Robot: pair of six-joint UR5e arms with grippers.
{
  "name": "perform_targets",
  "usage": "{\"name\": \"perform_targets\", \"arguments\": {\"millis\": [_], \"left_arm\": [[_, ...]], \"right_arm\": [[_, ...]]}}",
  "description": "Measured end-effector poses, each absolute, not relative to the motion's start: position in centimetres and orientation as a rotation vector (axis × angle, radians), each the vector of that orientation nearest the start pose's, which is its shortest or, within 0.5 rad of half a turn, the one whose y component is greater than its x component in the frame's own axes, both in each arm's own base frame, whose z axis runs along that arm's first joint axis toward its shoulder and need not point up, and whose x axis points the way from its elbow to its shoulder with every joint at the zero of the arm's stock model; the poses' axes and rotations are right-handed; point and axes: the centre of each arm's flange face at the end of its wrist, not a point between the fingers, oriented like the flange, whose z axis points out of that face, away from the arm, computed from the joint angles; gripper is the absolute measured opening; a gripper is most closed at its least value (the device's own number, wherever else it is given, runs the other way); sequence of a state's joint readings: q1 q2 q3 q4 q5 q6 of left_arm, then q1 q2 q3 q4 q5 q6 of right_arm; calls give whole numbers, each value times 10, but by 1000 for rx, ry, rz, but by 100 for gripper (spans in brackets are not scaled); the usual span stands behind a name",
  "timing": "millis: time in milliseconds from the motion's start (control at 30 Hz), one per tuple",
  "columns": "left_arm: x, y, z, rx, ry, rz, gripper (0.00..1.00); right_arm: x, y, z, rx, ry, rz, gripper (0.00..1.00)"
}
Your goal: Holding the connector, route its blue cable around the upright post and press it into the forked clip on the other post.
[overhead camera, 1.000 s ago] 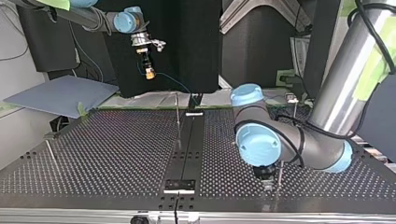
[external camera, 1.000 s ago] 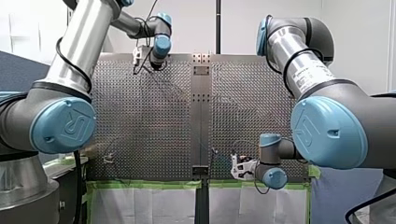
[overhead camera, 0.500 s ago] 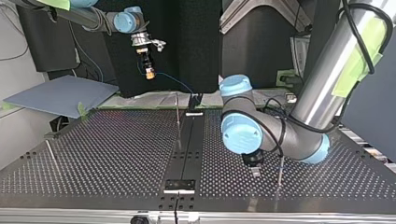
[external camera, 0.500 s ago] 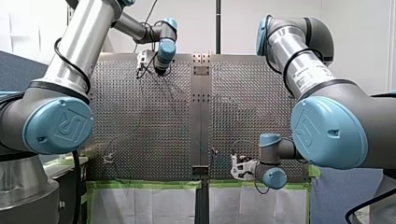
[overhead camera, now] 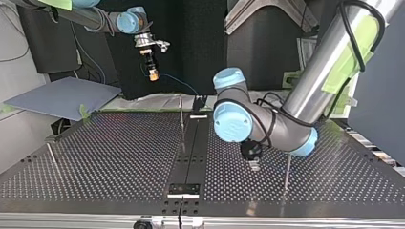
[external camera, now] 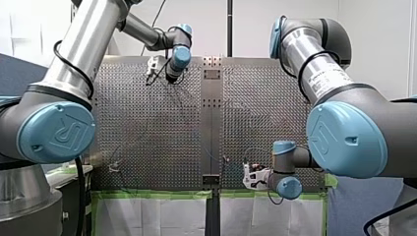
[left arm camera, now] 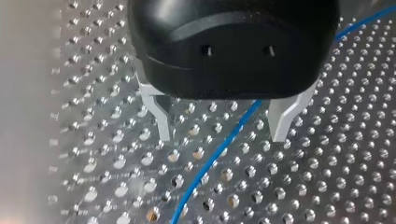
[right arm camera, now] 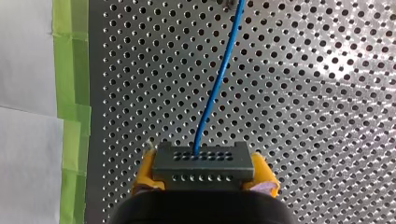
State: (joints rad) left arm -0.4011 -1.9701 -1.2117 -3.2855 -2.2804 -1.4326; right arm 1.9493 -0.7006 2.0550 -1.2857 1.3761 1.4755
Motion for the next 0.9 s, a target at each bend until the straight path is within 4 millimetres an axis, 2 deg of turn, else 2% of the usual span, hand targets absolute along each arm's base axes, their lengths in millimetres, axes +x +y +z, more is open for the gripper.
{"name": "perform_targets", "arguments": {"millis": [333,633,900], "left_arm": [[525,-318,401,1,1715,502,100],[524,-342,353,85,1730,567,100],[523,-349,332,111,1715,578,100]], "right_arm": [[326,-408,-53,1697,-835,1516,0],[326,-408,-53,1697,-834,1516,0],[326,-408,-53,1697,-834,1516,0]]}}
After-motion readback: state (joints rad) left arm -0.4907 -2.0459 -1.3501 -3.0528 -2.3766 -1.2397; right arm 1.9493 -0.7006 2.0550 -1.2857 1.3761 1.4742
